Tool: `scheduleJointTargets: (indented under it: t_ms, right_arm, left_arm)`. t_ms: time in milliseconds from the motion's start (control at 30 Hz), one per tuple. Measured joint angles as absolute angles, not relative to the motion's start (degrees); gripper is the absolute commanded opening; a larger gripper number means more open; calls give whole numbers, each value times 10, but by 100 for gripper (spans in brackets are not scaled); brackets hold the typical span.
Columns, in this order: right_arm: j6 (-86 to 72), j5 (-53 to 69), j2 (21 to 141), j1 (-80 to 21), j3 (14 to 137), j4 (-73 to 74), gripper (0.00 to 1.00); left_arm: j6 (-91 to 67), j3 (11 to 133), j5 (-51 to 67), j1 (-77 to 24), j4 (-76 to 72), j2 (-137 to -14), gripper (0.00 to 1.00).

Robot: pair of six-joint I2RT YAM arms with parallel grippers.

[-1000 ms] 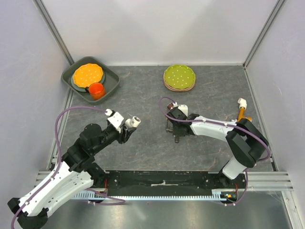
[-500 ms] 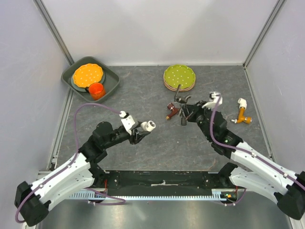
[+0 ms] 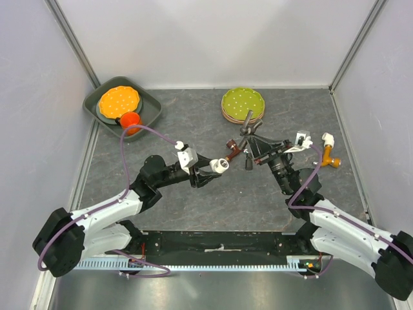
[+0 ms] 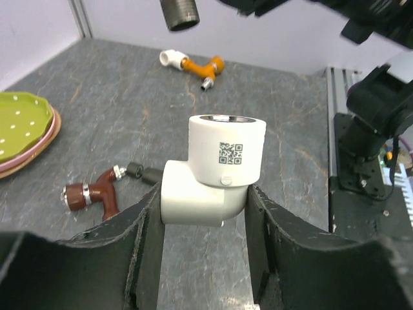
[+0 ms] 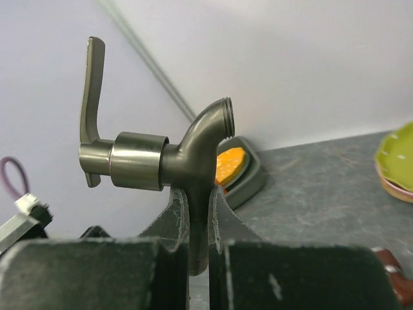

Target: Install the water faucets

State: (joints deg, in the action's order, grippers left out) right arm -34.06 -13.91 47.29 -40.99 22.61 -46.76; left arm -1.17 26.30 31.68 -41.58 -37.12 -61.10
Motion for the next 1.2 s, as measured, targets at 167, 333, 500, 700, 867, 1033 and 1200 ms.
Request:
scheduleJointTargets:
  t_ms: [167, 333, 500, 700, 867, 1033, 1200]
  right_arm:
    - [-328, -57, 526, -410, 216, -572, 0]
    - [-309, -2, 552, -418, 207, -636, 0]
    - [-295, 26, 561, -427, 207, -677, 0]
    - [-291, 49, 583, -433, 207, -710, 0]
    - [-291, 65, 602, -438, 207, -720, 0]
    - [-291, 74, 606, -445, 207, -730, 0]
    - [-291, 81, 609, -449, 207, -737, 0]
  left_arm:
    - [-53, 262, 321, -416, -422, -613, 2]
    - [-93, 262, 316, -416, -436, -613, 2]
    - [-115, 262, 312, -416, -433, -612, 2]
    - [-135, 262, 305, -416, -432, -610, 2]
    - [-146, 262, 305, -416, -434, -608, 2]
    - [-146, 261, 307, -416, -436, -601, 2]
    - [-147, 250, 319, -416, -460, -600, 2]
